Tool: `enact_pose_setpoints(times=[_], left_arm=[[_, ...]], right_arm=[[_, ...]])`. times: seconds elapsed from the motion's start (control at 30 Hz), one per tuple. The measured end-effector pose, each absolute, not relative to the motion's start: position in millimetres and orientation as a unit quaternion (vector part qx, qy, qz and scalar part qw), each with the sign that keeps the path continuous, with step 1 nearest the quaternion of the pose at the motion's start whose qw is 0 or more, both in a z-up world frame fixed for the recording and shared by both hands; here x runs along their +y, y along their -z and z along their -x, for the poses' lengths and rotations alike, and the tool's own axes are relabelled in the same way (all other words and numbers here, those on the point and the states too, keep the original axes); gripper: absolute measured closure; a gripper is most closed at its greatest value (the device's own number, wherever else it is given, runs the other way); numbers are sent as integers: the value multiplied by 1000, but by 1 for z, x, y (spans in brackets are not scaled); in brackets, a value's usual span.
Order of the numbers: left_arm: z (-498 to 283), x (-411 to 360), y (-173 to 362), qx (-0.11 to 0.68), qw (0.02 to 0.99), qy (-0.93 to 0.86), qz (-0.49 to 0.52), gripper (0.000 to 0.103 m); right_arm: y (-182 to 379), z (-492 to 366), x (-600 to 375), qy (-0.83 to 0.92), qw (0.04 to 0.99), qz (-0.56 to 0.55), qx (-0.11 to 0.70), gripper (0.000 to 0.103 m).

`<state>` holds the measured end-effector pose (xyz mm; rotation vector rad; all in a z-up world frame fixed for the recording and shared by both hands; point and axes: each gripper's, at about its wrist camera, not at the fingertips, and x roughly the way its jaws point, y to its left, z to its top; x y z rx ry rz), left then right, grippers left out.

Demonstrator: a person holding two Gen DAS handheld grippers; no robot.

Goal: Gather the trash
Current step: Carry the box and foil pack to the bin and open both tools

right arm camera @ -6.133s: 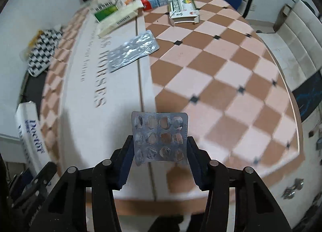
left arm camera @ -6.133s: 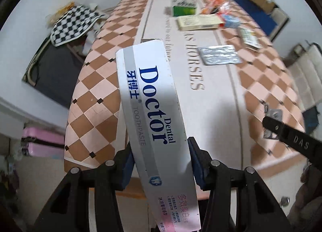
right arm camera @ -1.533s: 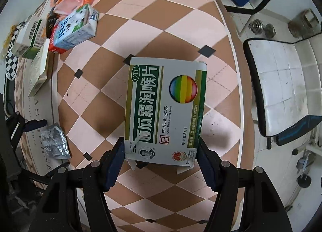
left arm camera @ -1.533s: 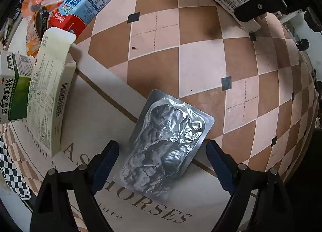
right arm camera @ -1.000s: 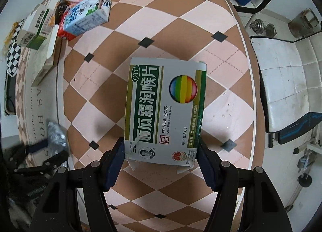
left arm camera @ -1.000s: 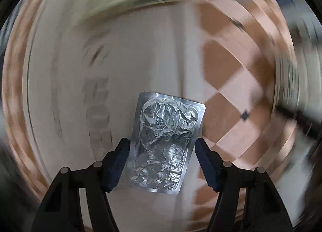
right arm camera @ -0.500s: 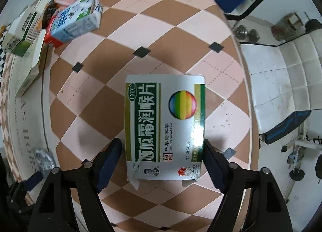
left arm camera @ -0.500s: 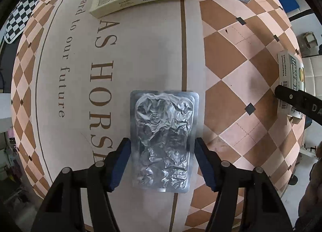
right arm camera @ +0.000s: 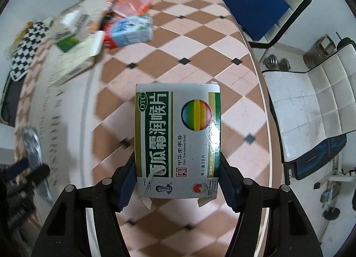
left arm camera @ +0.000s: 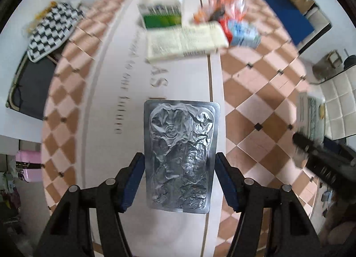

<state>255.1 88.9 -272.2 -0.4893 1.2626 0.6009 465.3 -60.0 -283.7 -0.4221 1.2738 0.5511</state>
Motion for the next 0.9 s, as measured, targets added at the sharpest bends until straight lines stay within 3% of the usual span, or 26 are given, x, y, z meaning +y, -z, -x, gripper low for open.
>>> enact_pose_setpoints(times=[0.2,0.5,0.7,0.9], left_arm=[[-232,76,215,524,786,-261,199,42],[-110,33,207,514,801,-208,227,42],[-48,1,240,541,780,-196,247,42],[-1,-26,311,583,731,-198,294,42]], right_arm=[[240,-377,-82,-264,784,191,529,35],[200,-196,-125,-254,806,166,509,35],[237,-106,-169,-268,765,153,565,35],[319,-52,-212,-269,708,158,634,35]])
